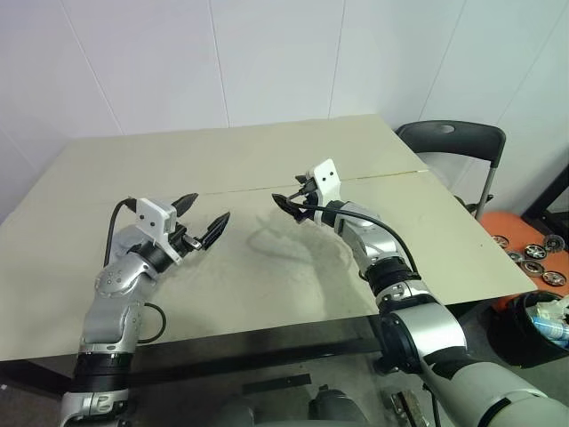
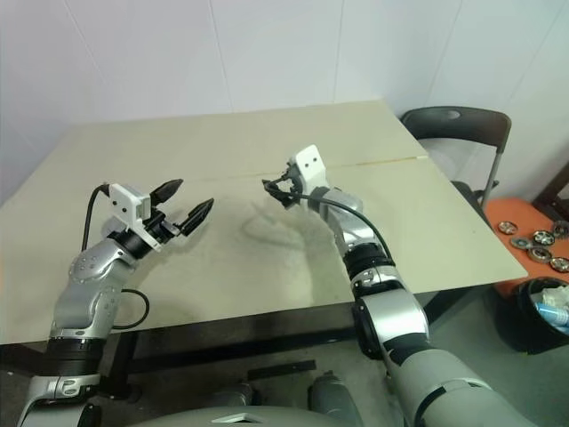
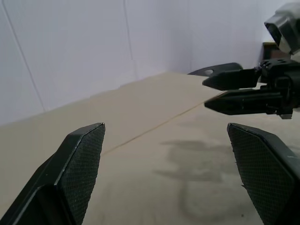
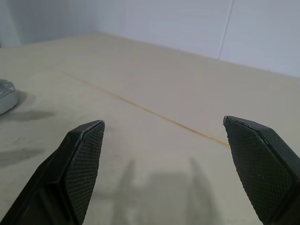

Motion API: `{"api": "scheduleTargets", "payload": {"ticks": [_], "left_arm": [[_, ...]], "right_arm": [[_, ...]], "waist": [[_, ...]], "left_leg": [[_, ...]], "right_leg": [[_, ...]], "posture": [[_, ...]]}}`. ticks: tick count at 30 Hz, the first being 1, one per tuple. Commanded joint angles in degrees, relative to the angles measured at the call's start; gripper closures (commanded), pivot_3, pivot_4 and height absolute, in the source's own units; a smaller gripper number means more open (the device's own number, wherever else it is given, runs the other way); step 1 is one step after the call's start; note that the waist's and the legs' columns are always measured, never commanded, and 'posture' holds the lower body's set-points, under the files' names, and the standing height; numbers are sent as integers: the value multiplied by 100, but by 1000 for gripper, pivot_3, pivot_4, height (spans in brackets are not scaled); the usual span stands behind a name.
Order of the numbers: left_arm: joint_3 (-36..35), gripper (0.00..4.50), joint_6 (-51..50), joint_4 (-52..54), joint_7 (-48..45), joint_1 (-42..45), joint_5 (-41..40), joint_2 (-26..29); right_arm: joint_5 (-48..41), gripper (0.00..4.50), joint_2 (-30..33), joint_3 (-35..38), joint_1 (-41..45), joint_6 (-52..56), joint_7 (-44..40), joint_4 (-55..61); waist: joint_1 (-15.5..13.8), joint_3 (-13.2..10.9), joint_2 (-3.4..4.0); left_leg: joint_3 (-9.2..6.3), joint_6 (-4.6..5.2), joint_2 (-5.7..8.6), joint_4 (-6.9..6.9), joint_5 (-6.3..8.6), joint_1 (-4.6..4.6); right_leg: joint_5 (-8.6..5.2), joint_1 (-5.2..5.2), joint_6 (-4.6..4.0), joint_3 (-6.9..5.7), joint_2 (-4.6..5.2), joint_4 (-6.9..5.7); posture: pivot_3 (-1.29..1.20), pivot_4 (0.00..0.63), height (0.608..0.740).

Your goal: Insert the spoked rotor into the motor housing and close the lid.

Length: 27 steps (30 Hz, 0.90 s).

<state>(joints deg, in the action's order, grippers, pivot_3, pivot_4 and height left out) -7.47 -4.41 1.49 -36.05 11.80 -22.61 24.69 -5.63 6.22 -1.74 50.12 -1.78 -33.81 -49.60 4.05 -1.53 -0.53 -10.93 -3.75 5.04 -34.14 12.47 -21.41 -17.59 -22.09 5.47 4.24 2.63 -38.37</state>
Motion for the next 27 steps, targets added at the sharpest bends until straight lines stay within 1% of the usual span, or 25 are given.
{"api": "scheduleTargets", "payload": {"ticks": [1, 13, 22, 24, 27], "left_arm": [[3, 60, 11, 7, -64, 149, 105, 89], [-170, 60, -42, 139, -30, 70, 125, 191], [-289, 60, 71, 20, -34, -4, 132, 217], [-354, 60, 100, -13, 43, -6, 137, 190], [-527, 60, 221, -357, 610, 139, 489, 181]], "right_arm": [[5, 239, 34, 78, 161, -63, 95, 192], [-38, 239, -69, 115, 329, -119, 131, 32], [-2, 239, -215, 75, 454, -222, 101, -135], [30, 239, -243, 49, 449, -253, 102, -157], [44, 239, -268, 53, 484, -271, 120, -192]], "waist": [[-1, 0, 0], [-3, 0, 0], [-3, 0, 0], [-3, 0, 0], [-2, 0, 0]], "left_leg": [[0, 0, 0, 0, 0, 0], [-1, 0, 0, 0, 0, 0], [-1, 0, 0, 0, 0, 0], [-1, 0, 0, 0, 0, 1], [-1, 0, 0, 0, 0, 2]], "right_leg": [[0, 0, 0, 0, 0, 0], [0, 0, 0, 0, 0, 0], [0, 0, 0, 0, 0, 0], [0, 0, 0, 0, 0, 0], [0, 0, 0, 0, 0, 0]], "posture": [[0, 0, 740], [0, 0, 740], [0, 0, 740], [0, 0, 740], [0, 0, 740]]}}
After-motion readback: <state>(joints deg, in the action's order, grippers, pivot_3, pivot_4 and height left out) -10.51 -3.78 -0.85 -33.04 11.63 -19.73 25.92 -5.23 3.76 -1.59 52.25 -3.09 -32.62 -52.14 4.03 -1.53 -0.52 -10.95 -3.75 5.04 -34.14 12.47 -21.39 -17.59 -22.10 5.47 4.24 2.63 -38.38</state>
